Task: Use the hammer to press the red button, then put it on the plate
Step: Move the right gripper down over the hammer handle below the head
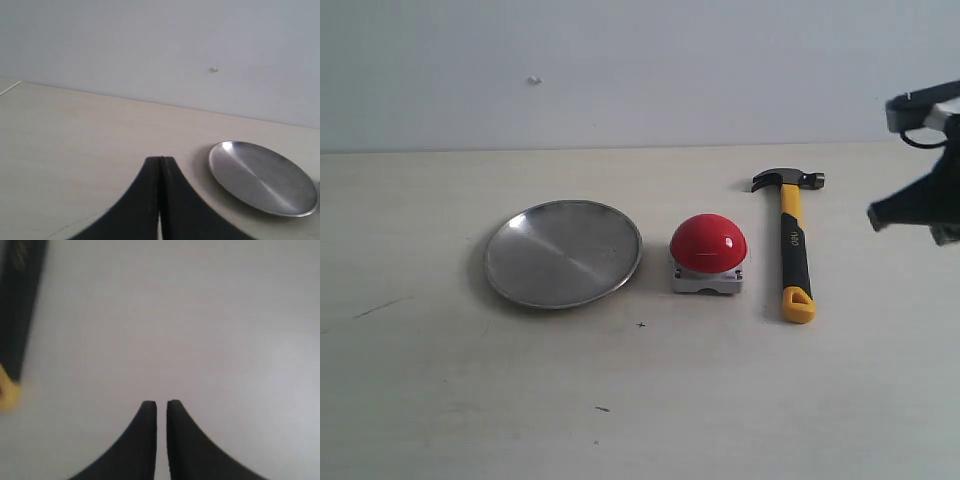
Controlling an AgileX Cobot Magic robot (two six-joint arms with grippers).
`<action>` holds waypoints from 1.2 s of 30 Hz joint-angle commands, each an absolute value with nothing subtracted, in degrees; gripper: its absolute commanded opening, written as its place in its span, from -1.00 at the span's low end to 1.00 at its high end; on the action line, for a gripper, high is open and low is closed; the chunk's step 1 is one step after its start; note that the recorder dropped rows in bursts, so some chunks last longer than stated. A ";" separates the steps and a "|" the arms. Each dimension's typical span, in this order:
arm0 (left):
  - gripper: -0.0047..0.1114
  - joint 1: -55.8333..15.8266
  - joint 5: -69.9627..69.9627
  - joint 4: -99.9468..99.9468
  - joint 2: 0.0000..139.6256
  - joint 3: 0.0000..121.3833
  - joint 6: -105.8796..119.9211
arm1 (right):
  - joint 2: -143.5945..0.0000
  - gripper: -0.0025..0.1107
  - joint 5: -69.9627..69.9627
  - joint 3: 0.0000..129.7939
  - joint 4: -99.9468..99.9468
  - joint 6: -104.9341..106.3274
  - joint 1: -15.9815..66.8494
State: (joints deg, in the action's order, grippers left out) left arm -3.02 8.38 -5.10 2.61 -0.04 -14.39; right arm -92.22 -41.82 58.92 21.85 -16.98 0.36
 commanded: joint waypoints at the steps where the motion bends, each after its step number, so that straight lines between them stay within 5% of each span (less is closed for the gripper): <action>1: -0.92 -3.45 7.65 -5.12 2.48 0.00 -14.86 | -93.37 -0.72 -16.56 59.42 25.85 -22.50 0.25; 5: -0.92 -3.45 7.65 -5.12 2.48 0.00 -14.86 | -94.71 -0.72 -8.51 61.35 25.17 -31.71 0.13; 14: -0.92 -3.45 7.65 -5.12 2.48 0.00 -14.86 | -112.03 -0.19 -48.47 90.09 19.90 -20.55 0.00; 24: -0.92 -3.45 7.65 -5.12 2.48 0.00 -14.86 | -127.56 -0.13 -60.18 112.27 0.00 -11.71 0.00; 36: -0.92 -3.45 7.65 -5.12 2.48 0.00 -14.86 | -141.14 0.03 -67.23 129.08 0.34 -12.22 -0.48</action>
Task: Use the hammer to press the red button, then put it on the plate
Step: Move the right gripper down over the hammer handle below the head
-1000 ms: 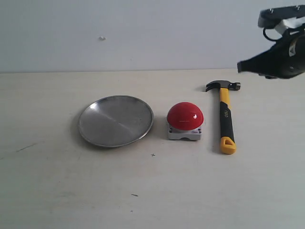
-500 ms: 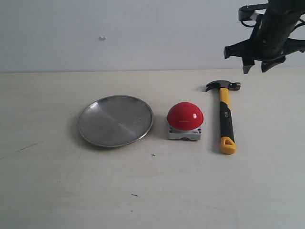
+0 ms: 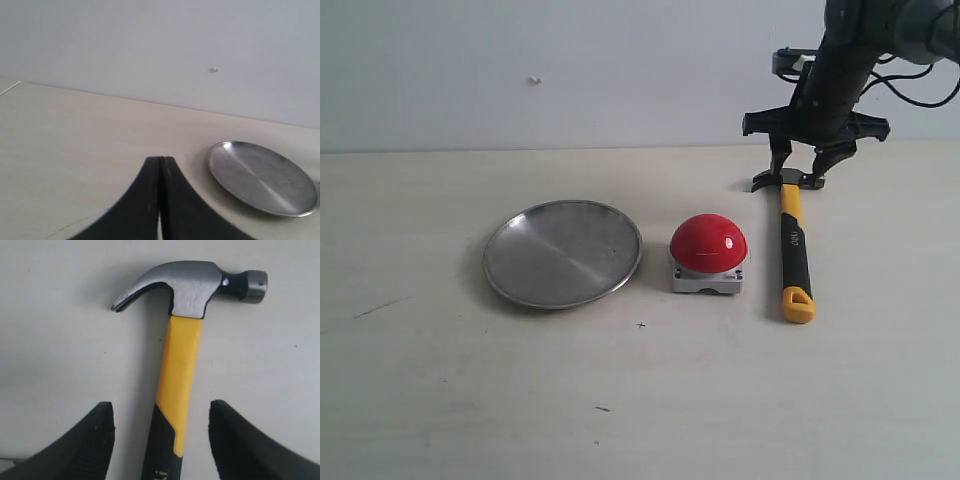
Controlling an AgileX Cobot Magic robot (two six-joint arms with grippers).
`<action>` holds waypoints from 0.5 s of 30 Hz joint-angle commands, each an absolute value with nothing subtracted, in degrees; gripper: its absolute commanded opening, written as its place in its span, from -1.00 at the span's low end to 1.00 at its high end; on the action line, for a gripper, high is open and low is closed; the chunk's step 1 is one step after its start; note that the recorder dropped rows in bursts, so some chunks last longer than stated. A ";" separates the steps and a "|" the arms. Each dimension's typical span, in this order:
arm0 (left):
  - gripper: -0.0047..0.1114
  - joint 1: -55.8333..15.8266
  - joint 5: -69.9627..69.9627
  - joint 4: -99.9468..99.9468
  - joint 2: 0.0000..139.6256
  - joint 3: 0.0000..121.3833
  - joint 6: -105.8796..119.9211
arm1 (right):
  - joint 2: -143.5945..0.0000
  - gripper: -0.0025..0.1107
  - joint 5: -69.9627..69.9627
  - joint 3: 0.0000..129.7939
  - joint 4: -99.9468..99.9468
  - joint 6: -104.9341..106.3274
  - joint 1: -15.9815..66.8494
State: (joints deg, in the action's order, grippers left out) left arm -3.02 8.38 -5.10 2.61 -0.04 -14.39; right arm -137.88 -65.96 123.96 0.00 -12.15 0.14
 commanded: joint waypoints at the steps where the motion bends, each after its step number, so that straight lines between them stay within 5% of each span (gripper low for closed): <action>1: -0.92 -3.45 7.65 -5.12 2.48 0.00 -14.86 | -142.30 0.03 -67.65 130.38 0.00 -12.22 -0.62; 15: -0.92 -3.45 7.65 -5.12 2.48 0.00 -14.86 | -151.74 0.02 -69.96 143.27 0.00 -12.22 -2.19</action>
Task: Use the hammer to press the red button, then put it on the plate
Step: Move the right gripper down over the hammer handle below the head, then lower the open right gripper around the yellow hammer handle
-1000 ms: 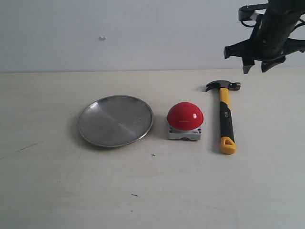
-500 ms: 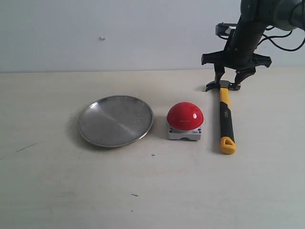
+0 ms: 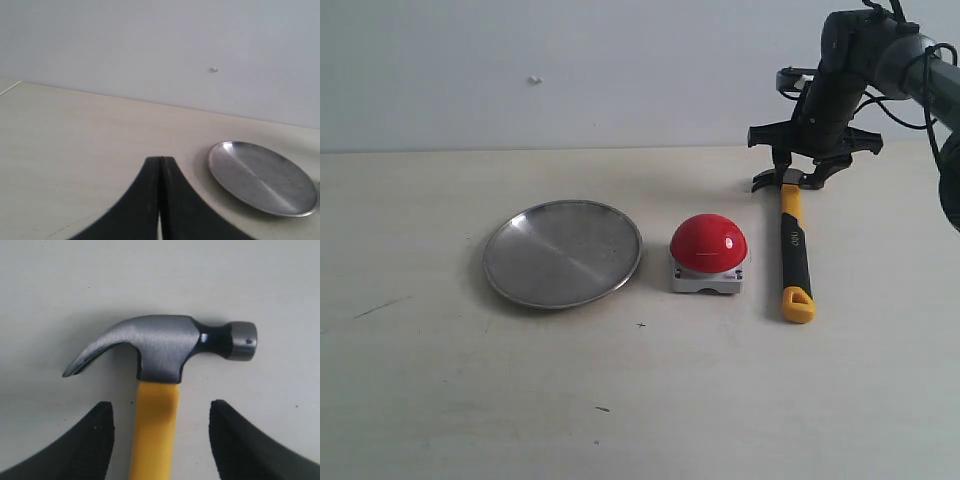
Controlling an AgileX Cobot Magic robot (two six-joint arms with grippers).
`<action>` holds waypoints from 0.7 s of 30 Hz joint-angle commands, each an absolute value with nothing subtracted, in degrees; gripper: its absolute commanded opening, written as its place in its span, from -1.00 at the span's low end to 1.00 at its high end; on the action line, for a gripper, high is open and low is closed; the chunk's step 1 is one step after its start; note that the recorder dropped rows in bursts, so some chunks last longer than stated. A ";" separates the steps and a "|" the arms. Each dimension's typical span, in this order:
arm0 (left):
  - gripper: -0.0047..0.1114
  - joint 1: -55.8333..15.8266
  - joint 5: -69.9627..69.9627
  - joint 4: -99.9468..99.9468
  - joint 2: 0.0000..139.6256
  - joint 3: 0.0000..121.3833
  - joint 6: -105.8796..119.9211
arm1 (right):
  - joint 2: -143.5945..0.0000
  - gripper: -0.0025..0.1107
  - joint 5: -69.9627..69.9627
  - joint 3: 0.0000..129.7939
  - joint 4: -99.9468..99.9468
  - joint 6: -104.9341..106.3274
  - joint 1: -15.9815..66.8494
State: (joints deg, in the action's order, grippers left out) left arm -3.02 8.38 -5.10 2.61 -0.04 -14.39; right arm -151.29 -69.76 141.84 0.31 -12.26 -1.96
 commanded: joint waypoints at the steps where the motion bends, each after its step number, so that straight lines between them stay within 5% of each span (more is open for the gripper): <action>1: -0.92 -3.45 7.65 -5.12 2.48 0.00 -14.86 | -152.26 0.02 -69.96 143.27 0.00 -12.12 -2.19; 21: -0.92 -3.45 7.65 -5.12 2.48 0.00 -14.86 | -154.69 -0.01 -67.06 143.27 -1.16 -12.12 -1.98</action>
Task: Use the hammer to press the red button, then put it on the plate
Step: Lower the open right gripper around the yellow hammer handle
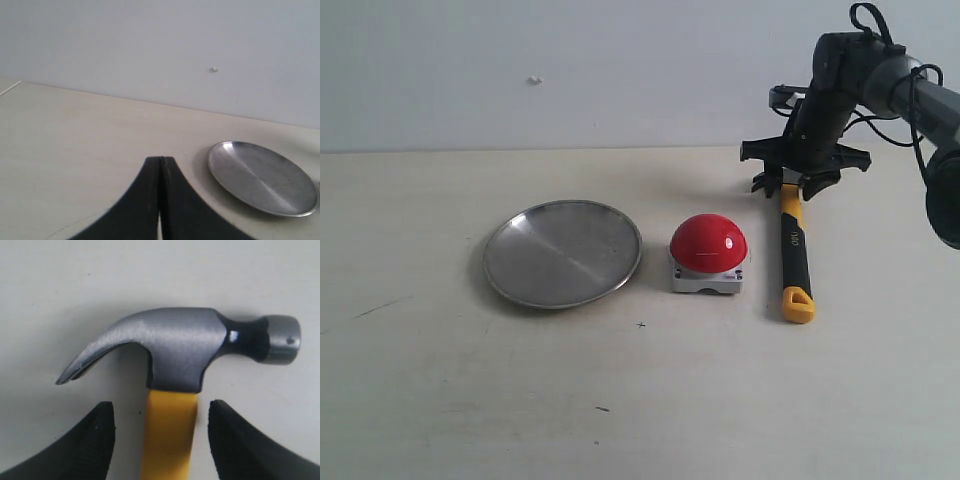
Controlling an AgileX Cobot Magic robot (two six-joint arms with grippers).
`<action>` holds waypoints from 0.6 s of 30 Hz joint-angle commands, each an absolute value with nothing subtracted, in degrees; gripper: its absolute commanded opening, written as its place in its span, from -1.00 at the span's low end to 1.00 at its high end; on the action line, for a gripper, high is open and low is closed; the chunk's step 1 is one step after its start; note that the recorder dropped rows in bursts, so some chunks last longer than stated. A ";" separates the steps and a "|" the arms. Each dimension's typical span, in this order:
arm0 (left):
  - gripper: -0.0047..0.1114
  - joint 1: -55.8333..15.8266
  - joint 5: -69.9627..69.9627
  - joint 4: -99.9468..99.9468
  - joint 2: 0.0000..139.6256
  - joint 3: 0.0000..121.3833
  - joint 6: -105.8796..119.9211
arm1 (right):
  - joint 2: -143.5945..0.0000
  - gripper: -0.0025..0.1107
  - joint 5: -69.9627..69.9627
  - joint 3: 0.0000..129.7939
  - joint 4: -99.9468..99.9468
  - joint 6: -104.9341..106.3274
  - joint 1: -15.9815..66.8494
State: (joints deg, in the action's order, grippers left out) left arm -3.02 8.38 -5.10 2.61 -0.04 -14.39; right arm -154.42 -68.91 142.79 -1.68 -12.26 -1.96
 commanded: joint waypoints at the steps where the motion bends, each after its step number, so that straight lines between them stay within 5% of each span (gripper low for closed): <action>1: -0.92 -3.45 7.65 -5.12 2.48 0.00 -14.86 | -154.69 -0.01 -66.96 143.27 -1.16 -12.12 -1.98; 18: -0.92 -3.45 7.65 -5.12 2.48 0.00 -14.86 | -154.69 -0.01 -67.48 143.27 0.00 -12.01 -1.98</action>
State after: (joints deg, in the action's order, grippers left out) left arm -3.02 8.38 -5.10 2.61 -0.04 -14.39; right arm -154.91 -67.60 142.79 -0.42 -12.26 -1.96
